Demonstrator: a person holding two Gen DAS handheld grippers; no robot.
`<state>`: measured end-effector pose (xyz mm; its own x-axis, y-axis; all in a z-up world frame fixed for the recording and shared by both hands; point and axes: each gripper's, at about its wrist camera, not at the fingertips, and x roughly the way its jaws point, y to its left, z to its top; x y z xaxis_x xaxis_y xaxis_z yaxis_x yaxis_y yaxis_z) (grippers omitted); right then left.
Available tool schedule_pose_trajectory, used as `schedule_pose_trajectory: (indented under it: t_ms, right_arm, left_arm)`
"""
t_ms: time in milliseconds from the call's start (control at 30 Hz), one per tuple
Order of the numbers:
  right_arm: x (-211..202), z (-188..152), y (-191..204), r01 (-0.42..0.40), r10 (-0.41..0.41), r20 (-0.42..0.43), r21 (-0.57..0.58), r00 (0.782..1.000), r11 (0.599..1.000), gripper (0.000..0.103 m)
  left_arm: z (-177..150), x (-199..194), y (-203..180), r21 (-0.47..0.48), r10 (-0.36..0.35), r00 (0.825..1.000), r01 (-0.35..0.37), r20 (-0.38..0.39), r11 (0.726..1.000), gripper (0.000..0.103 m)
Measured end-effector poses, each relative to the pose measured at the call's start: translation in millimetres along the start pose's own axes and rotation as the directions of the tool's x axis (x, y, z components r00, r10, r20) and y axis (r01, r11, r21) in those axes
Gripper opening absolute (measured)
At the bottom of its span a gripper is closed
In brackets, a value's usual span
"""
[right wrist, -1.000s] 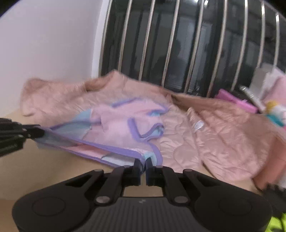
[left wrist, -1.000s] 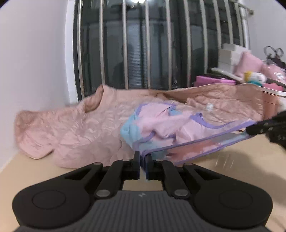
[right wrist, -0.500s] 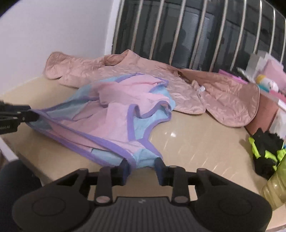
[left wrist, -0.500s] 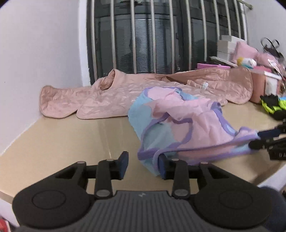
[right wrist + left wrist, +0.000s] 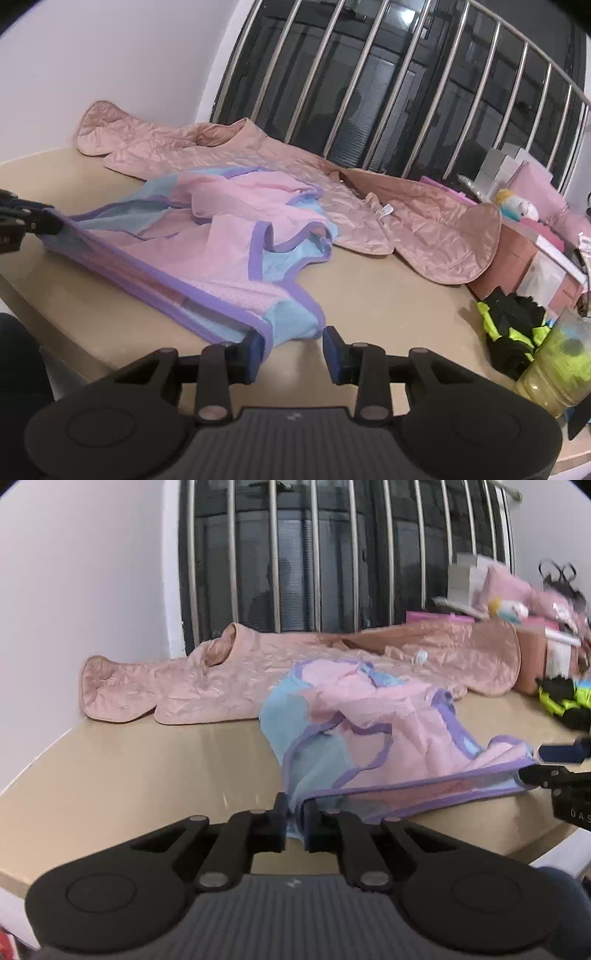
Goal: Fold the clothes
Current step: 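Drag the garment off the jacket onto the bare table with both grippers, then open both grippers to release the garment on the table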
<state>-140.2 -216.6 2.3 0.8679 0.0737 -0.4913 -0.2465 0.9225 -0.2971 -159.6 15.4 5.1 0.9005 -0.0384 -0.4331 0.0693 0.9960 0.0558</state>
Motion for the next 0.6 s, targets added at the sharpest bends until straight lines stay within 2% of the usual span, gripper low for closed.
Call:
schedule_pose_trajectory:
  t_ms: [33, 100, 167, 200, 233, 267, 300, 333, 367, 433, 500, 600]
  right_arm:
    - [-3, 1, 0, -0.018, 0.018, 0.005, 0.007, 1.000, 1.000, 0.002]
    - [-4, 3, -1, -0.070, 0.071, -0.028, 0.034, 0.997, 0.997, 0.001]
    - [-6, 3, 0, -0.072, 0.073, -0.052, 0.021, 0.996, 0.997, 0.001]
    - [-7, 2, -1, -0.079, 0.079, -0.070, 0.016, 0.994, 0.997, 0.001]
    - [-8, 2, -3, -0.086, 0.087, -0.089, 0.011, 0.992, 0.996, 0.002]
    - [-10, 2, -5, -0.090, 0.090, -0.097, 0.008, 0.991, 0.996, 0.010]
    - [-13, 2, -7, -0.093, 0.093, -0.103, 0.005, 0.990, 0.996, 0.020]
    - [-18, 3, -10, -0.100, 0.098, -0.108, -0.005, 0.989, 0.995, 0.046]
    - [-25, 3, -15, -0.116, 0.113, -0.099, -0.016, 0.989, 0.993, 0.061]
    - [-40, 5, -27, -0.167, 0.166, -0.077, -0.003, 0.983, 0.986, 0.062]
    - [-46, 12, -47, -0.220, 0.223, -0.046, 0.067, 0.974, 0.973, 0.062]
    - [-18, 23, -70, -0.240, 0.247, -0.021, 0.176, 0.969, 0.955, 0.062]
  left_arm:
    - [-1, -1, 0, 0.002, 0.000, 1.000, 0.000, -0.007, 1.000, 0.006]
    - [-3, -4, -1, 0.006, 0.000, 1.000, 0.000, -0.020, 1.000, 0.006]
    - [-5, -6, 0, 0.006, -0.003, 0.999, 0.003, -0.037, 1.000, 0.006]
    - [-6, -5, 3, -0.010, -0.022, 0.998, 0.021, -0.061, 1.000, 0.011]
    - [-8, -6, 5, -0.015, -0.042, 0.996, 0.041, -0.074, 0.999, 0.021]
    - [-8, -10, 7, -0.010, -0.058, 0.996, 0.057, -0.071, 0.998, 0.031]
    - [-7, -15, 10, -0.002, -0.079, 0.994, 0.079, -0.072, 0.997, 0.046]
    - [-5, -22, 14, 0.008, -0.104, 0.993, 0.105, -0.059, 0.994, 0.048]
    - [-3, -29, 18, 0.017, -0.127, 0.991, 0.128, -0.047, 0.992, 0.048]
    - [7, -35, 29, 0.012, -0.143, 0.989, 0.143, -0.034, 0.990, 0.049]
    - [21, -29, 39, -0.011, -0.155, 0.988, 0.155, -0.026, 0.988, 0.050]
    - [43, 4, 42, -0.035, -0.178, 0.984, 0.178, -0.009, 0.983, 0.050]
